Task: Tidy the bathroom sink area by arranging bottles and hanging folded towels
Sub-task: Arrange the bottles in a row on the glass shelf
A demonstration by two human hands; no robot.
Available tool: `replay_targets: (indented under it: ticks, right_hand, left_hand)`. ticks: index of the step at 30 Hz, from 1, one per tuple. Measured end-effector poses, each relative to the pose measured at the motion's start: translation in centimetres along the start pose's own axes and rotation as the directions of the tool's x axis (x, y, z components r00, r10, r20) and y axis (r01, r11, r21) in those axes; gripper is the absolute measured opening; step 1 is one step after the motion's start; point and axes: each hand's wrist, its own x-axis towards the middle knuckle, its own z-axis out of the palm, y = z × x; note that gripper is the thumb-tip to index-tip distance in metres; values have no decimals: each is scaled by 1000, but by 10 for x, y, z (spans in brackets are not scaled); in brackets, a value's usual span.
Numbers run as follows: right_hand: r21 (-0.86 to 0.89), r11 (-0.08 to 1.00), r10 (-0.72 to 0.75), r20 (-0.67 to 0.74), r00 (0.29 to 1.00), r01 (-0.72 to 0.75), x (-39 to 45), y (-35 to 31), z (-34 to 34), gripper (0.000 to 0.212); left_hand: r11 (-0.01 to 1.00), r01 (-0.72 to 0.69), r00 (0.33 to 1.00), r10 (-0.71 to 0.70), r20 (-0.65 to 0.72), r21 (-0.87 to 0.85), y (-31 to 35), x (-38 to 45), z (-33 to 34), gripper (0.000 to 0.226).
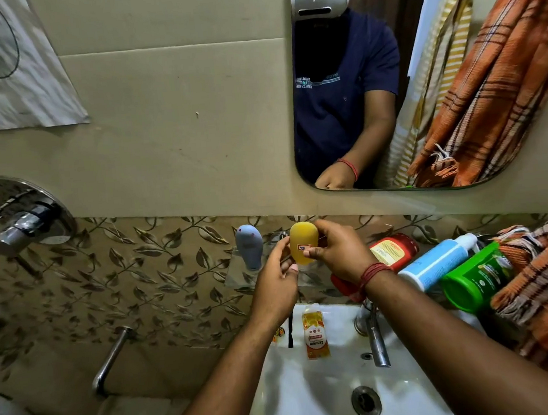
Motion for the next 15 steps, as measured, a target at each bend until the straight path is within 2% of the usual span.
replay_targets:
  ticks: [6,8,10,11,13,15]
  right_hand:
    - [-22,1000,15,25,1000,-15,-4,-6,-4,51]
    - [-50,999,-13,-65,998,10,-12,-4,-12,50]
    - [-197,980,-76,-184,980,39,-27,1,-23,41]
    - [-307,951,-108,-200,974,42,-36,4,-28,39]
    - [-505,863,-126,-159,979,29,-52,11,-35,41]
    - [-642,766,-103,-85,991,24,-60,17,-38,47]
  left_hand:
    - [1000,-17,1000,17,18,4,-2,-1,1,60]
    - [999,-17,999,15,-50,-32,-7,-4,2,58]
    - [997,-74,986,72,-148,-9,-16,-13,3,45]
    - [992,-121,978,127,-167,43,-20,-19,4,38]
    - [954,-235,957,261,-127,187,-26,-27,9,27]
    - [890,-346,929,369,-24,296,-26,-27,17,23]
